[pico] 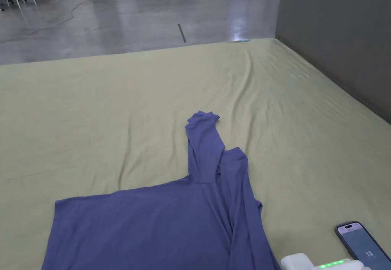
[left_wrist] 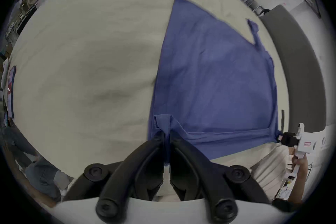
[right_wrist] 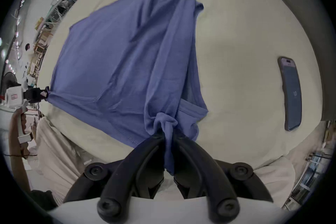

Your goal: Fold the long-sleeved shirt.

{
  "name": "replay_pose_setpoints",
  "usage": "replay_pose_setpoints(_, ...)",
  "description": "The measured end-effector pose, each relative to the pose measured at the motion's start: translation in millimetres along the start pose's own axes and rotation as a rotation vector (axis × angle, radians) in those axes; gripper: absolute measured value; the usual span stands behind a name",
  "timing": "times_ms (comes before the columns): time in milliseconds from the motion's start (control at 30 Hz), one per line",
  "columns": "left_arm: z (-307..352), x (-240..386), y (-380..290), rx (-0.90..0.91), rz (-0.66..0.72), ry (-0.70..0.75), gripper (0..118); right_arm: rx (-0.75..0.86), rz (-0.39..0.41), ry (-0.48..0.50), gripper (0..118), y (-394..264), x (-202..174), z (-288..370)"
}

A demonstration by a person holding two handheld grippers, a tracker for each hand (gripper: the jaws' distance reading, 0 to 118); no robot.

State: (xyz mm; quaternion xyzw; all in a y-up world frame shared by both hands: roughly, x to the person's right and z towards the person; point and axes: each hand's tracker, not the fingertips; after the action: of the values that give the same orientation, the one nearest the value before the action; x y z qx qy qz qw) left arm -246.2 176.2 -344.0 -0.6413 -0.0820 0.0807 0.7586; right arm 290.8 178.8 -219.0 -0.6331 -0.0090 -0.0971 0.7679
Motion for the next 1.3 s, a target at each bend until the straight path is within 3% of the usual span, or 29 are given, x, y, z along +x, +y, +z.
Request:
replay_pose_setpoints(167,-5,-3,-1,0.006,0.045,-0.020,1,-0.033,-0.032,0.009,8,7,4,-14)
replay_pose_setpoints(200,-5,-2,-1,0.004,0.049,-0.018,2,-0.041,-0.028,0.012,11,8,4,-15)
replay_pose_setpoints(233,-3,0,1,0.000,0.052,-0.014,11,-0.048,-0.031,0.015,20,10,6,-15)
replay_pose_setpoints(267,4,3,1,0.013,0.063,-0.005,43,-0.067,-0.035,0.025,28,15,9,-8)
replay_pose_setpoints(300,16,6,2,0.075,0.060,0.002,96,-0.071,-0.044,0.043,49,17,13,5)
replay_pose_setpoints(333,28,12,2,0.129,0.044,-0.006,118,-0.047,-0.055,0.066,103,17,16,19)
replay_pose_setpoints(367,40,18,1,0.189,0.009,-0.031,118,0.003,-0.054,0.053,118,18,17,35)
replay_pose_setpoints(433,72,32,-4,0.338,-0.004,-0.065,118,0.192,-0.056,0.061,118,21,21,77)
replay_pose_setpoints(567,89,66,-7,0.316,0.007,-0.202,118,0.214,-0.173,0.110,118,34,20,103)
replay_pose_setpoints(633,58,78,9,0.211,-0.035,-0.300,108,0.248,-0.175,0.165,113,35,13,101)
replay_pose_setpoints(667,51,93,7,0.229,-0.056,-0.255,52,0.250,-0.150,0.145,92,35,5,82)
replay_pose_setpoints(700,44,101,2,0.186,-0.109,-0.180,0,0.248,-0.135,0.128,38,38,-3,73)
replay_pose_setpoints(733,42,107,8,0.232,-0.141,-0.146,0,0.216,-0.133,0.099,2,39,-10,63)
replay_pose_setpoints(800,34,125,13,0.157,-0.209,-0.229,0,0.152,-0.144,0.217,2,38,-18,44)
replay_pose_setpoints(867,25,131,6,0.172,-0.182,-0.266,0,0.129,-0.175,0.271,2,39,-22,36)
replay_pose_setpoints(967,27,154,7,0.171,-0.199,-0.279,0,0.157,-0.109,0.240,2,56,-22,38)
replay_pose_setpoints(1067,28,167,4,0.188,-0.206,-0.297,0,0.231,-0.137,0.259,2,107,-6,45)
replay_pose_setpoints(1100,32,155,16,0.195,-0.233,-0.212,0,0.266,-0.138,0.257,2,129,0,47)
replay_pose_setpoints(1300,36,151,17,0.200,-0.174,-0.279,0,0.393,-0.088,0.122,2,234,18,63)
